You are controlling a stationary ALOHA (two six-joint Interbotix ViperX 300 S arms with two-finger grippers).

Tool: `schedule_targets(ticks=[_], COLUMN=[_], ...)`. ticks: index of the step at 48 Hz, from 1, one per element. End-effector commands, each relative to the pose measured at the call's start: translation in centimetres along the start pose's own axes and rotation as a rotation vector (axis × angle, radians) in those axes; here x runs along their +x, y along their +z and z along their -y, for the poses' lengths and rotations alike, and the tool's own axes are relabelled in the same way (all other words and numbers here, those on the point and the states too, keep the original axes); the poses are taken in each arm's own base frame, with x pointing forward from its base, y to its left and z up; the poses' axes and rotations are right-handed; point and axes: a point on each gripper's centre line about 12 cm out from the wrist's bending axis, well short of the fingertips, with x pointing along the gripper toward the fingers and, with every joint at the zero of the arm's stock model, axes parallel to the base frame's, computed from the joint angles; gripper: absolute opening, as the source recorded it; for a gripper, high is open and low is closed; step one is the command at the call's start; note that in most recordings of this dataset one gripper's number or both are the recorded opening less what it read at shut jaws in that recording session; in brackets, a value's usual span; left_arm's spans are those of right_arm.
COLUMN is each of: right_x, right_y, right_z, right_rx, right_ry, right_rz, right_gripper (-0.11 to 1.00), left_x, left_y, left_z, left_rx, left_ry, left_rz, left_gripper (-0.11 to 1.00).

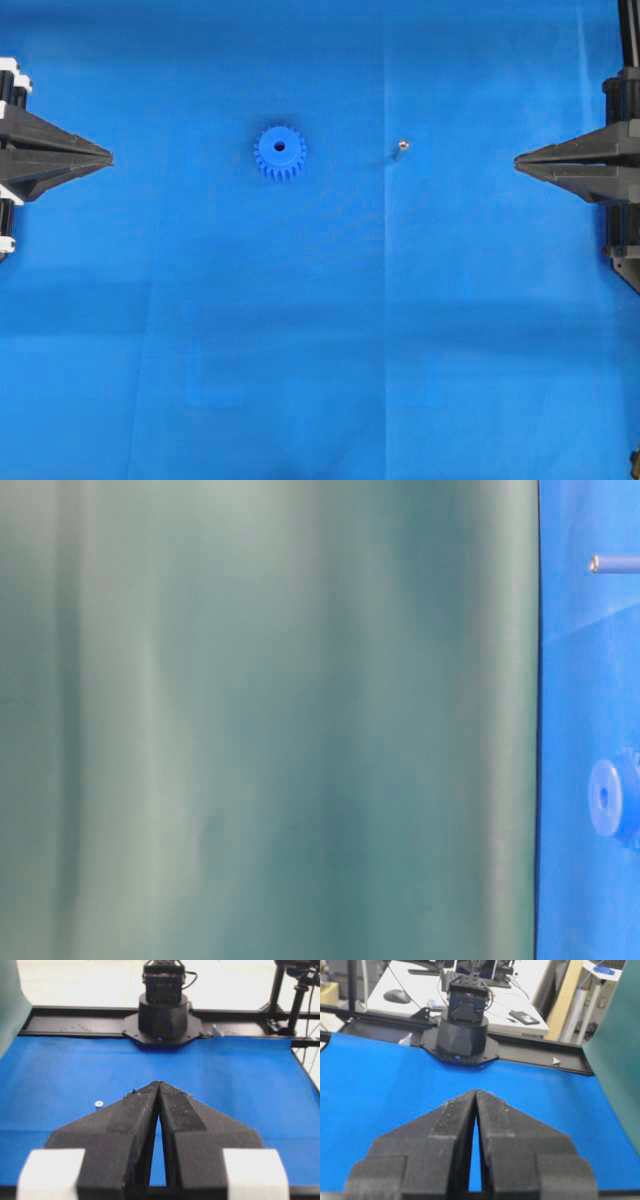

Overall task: Insert the shaft placed at a random location into the center hole of the small gear at another random location.
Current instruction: 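Move the right gripper left over the silver shaft, fingers open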

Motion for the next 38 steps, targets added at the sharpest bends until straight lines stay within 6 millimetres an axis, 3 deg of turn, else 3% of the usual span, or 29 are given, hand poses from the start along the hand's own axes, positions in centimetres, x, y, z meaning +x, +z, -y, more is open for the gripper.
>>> schedule_targets(ticks=[1, 9, 23, 29, 38], right_x=[0.3, 0.5, 1.9, 3.2, 5.2], right_y=[0.4, 0.3, -2.7, -5.1, -9.2], right_z=[0.1, 1.2, 3.2, 4.4, 5.9], right_rx=[-0.017, -0.028, -0.023, -0.001, 0.043], right_ry=[-0.005, -0.058, -0.145, -0.190, -0.245], right_rz=[0.008, -0.001, -0.093, -0.145, -0.242], right_gripper=[0.00, -0.06, -0.02, 0.18, 0.71], left_x=[0.2, 0.2, 0.2, 0.1, 0.1], left_y=[0.6, 0.6, 0.6, 0.6, 0.6], left_z=[0.4, 0.4, 0.4, 0.4, 0.4], left_rx=[-0.002, 0.004, 0.003, 0.004, 0.001], left_ry=[-0.020, -0.022, -0.022, -0.022, -0.022], left_rz=[0.021, 0.023, 0.023, 0.025, 0.023], left_gripper=[0.00, 0.00, 0.00, 0.00, 0.00])
